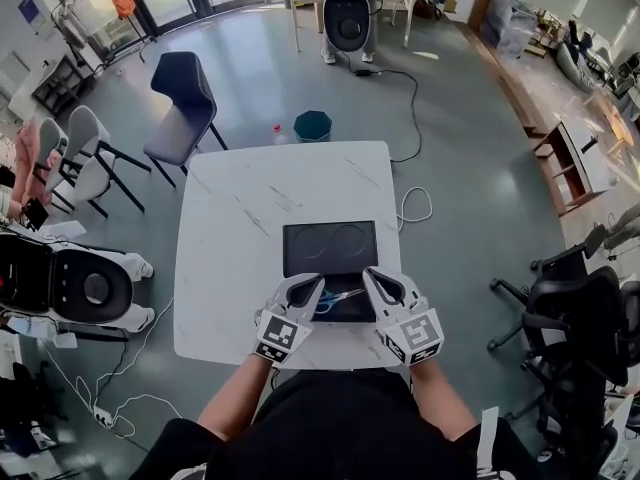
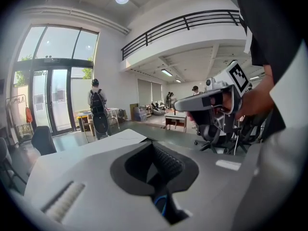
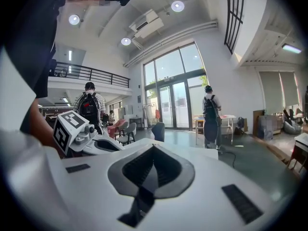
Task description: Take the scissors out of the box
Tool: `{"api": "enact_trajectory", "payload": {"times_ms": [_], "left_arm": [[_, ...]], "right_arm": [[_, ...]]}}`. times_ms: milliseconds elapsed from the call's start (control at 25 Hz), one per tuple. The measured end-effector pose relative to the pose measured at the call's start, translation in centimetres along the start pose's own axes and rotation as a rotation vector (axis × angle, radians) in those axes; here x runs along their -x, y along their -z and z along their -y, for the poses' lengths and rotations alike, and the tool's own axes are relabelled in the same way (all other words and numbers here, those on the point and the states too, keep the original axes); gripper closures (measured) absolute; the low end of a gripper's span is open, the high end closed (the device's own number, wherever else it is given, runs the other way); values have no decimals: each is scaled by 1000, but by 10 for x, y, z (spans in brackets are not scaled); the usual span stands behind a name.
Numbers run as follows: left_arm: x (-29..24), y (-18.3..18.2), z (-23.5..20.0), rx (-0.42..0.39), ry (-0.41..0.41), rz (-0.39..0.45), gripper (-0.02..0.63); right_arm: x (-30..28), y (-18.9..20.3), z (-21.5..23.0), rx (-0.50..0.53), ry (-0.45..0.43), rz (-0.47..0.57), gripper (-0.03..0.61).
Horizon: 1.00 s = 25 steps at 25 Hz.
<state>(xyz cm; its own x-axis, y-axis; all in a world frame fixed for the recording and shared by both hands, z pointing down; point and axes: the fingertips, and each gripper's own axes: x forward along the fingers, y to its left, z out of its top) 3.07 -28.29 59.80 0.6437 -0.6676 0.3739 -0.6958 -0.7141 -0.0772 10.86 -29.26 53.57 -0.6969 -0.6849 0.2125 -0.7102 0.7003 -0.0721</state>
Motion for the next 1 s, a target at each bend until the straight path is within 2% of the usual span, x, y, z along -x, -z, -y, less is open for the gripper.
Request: {"api": "enact_trajectory", "payload": {"times_ms": [240,440,520,600,720,840,1000], "left_arm": [[-10,31,-1,-84,8,-165,604],[-18,49,1,-97,42,-257,604],[-21,65,9,-87,92,-335,604],[-24,88,21,-89,170,-458,604],[-23,115,35,-175,243,-602,604],[-24,133,45,-230,284,-685,602],[-29,150,49,-286,312,-748,555]], "right_arm": [[-5,-1,0,-9,-10,5,571],[-8,-2,-6,7,-28,5,571],[-6,-2,-8,6,-33,10,571],[-5,-2,-10,-2,-39,15,571],[-4,-2,-17,-7,-62,26,571],[-3,0,-19,-7,-70,27,571],[-3,-1,-17,-12,-69,30,571]]}}
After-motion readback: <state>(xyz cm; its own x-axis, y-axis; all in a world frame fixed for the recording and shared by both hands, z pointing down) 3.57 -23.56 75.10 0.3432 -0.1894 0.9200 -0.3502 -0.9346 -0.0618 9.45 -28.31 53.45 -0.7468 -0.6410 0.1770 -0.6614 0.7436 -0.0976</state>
